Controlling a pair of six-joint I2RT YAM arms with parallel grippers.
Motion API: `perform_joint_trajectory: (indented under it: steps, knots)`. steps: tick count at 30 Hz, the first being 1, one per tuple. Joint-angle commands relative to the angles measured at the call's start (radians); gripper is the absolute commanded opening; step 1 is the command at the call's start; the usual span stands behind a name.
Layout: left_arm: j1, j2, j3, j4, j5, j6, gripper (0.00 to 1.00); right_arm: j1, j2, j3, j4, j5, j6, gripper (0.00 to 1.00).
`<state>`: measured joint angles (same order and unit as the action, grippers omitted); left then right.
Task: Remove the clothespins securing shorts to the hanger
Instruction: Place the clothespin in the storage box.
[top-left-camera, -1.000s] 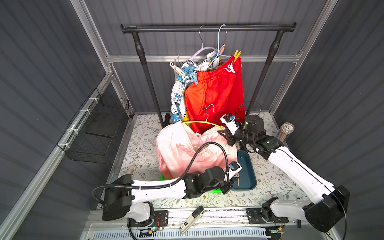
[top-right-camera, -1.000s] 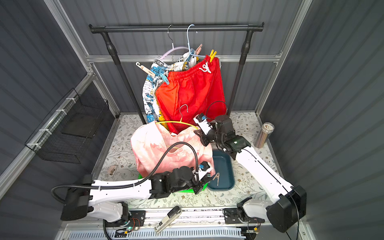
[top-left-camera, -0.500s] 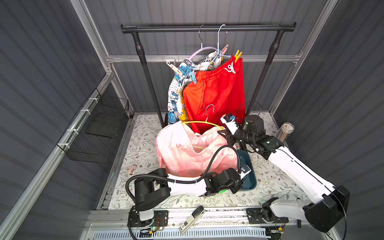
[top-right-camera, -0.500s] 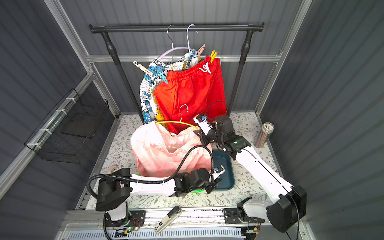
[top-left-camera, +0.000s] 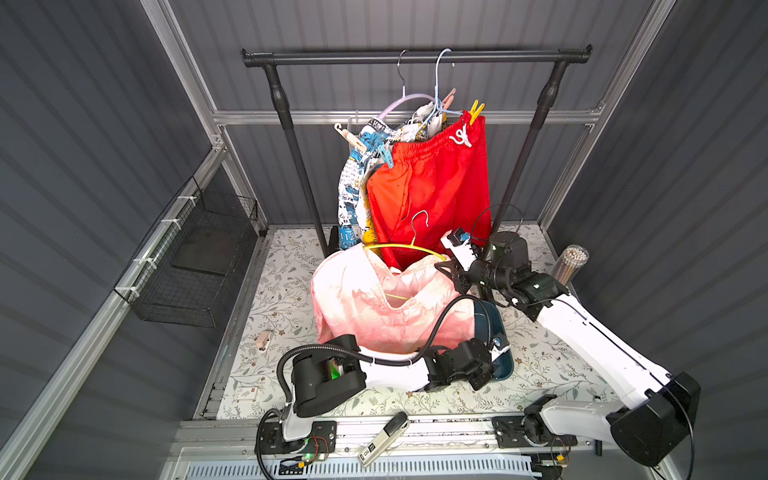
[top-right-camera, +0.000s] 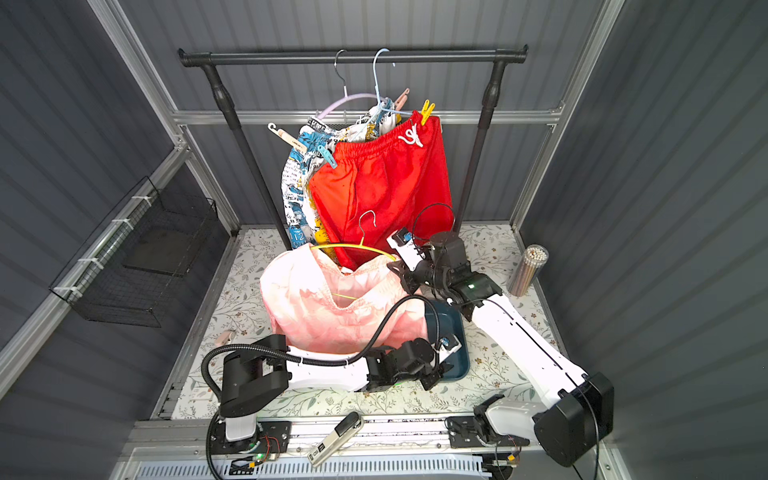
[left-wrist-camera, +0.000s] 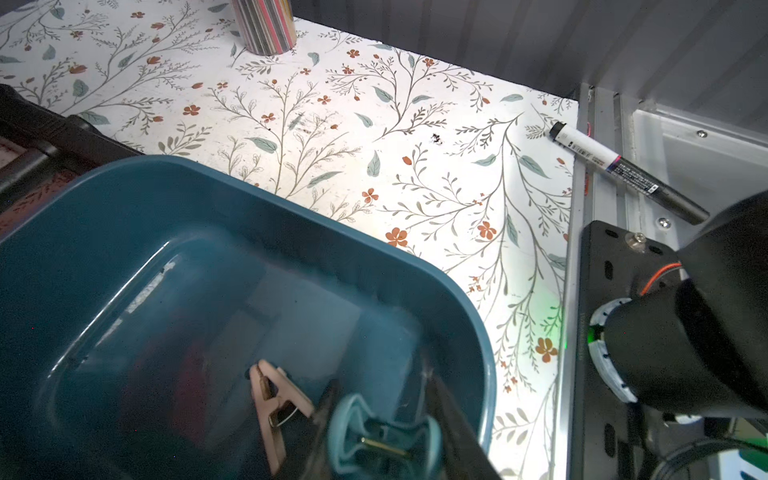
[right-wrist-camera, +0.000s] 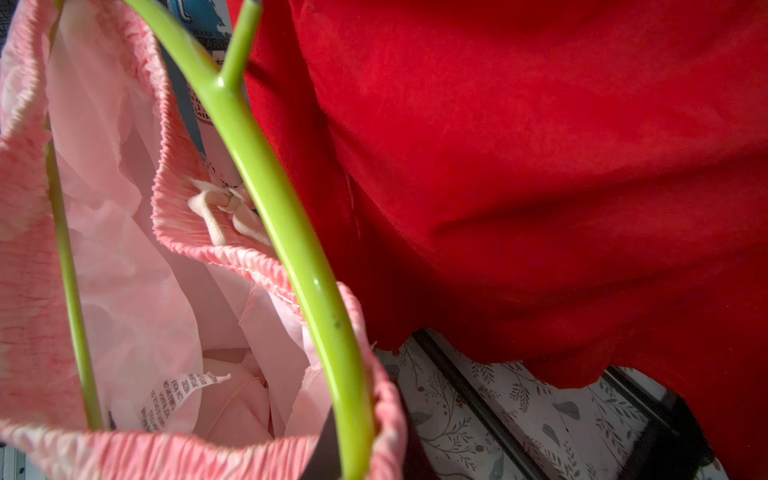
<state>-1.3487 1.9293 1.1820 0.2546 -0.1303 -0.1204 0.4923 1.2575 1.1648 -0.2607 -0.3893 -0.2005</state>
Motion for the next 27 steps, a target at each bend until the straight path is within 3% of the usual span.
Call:
perform_joint_trajectory:
  steps: [1,11,17,27]
  knots:
    - [0.0,0.011,0.031,-0.033,-0.008,-0.01,0.38,0.009,-0.043,0.0,0.053,-0.028,0.025,0.0]
    - [0.0,-0.009,0.046,-0.072,-0.02,-0.02,0.53,0.017,-0.065,-0.007,0.047,-0.014,0.015,0.0]
    - [-0.001,-0.066,0.04,-0.078,0.01,-0.012,0.53,0.027,-0.069,-0.006,0.039,0.003,0.006,0.0]
    - [-0.003,-0.296,-0.04,-0.274,0.018,-0.011,0.55,0.039,-0.076,0.0,0.027,0.042,-0.012,0.0]
